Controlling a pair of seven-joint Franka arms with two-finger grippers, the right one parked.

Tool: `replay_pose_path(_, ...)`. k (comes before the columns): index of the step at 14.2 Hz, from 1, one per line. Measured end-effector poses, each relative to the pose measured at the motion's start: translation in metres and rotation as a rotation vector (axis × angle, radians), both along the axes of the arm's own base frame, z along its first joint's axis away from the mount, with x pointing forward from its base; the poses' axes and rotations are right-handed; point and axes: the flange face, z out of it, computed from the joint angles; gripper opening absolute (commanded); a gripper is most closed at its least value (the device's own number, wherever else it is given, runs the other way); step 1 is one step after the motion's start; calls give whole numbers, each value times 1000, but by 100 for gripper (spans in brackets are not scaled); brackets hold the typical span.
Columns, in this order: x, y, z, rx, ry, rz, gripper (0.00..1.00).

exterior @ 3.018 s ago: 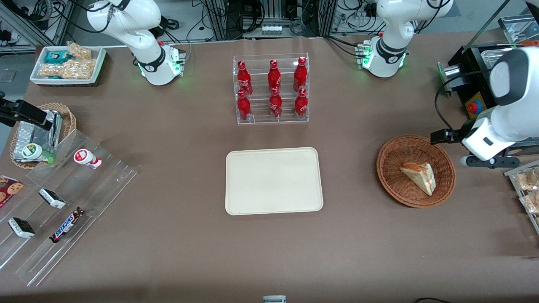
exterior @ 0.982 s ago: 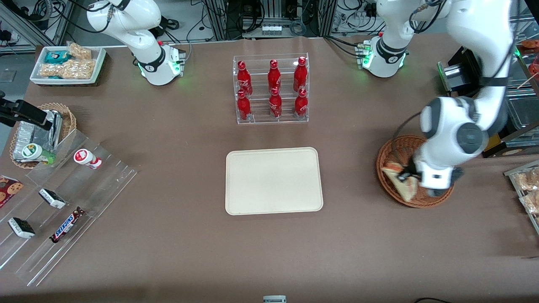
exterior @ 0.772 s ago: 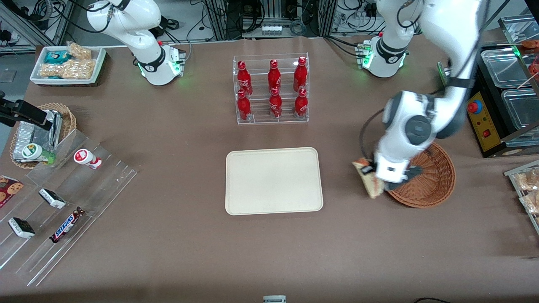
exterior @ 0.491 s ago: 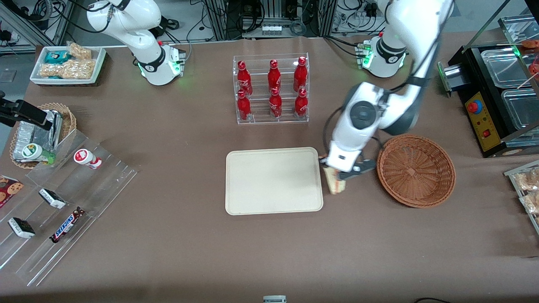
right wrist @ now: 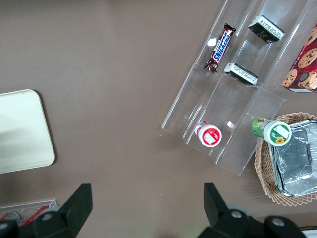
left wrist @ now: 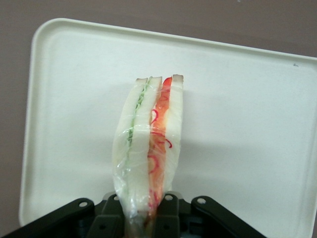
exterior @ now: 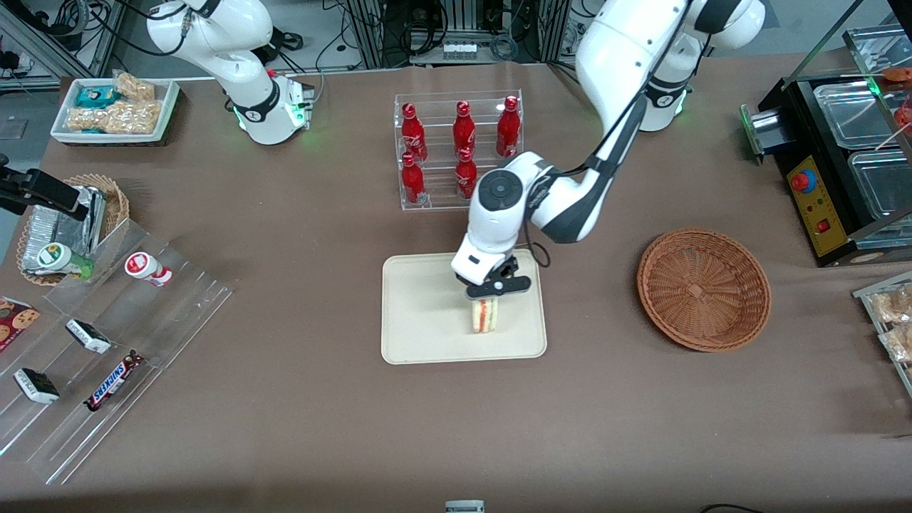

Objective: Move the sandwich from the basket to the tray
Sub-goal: 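Lower the sandwich onto the tray and open the left gripper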

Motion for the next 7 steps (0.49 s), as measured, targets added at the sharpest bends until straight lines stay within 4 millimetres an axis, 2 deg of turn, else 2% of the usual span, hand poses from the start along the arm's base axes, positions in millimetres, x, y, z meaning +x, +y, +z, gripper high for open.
replay_pose_path(3, -4, -17, -9, 7, -11, -32, 10)
replay_pose_path(4, -5, -22, -11, 5, -12, -37, 14)
replay_pose_path(5, -6, -26, -14, 4, -12, -35, 37)
replay_pose_path(6, -6, -29, -17, 4, -10, -31, 78)
replay_pose_path(7, -7, -31, -21, 5, -8, -26, 100)
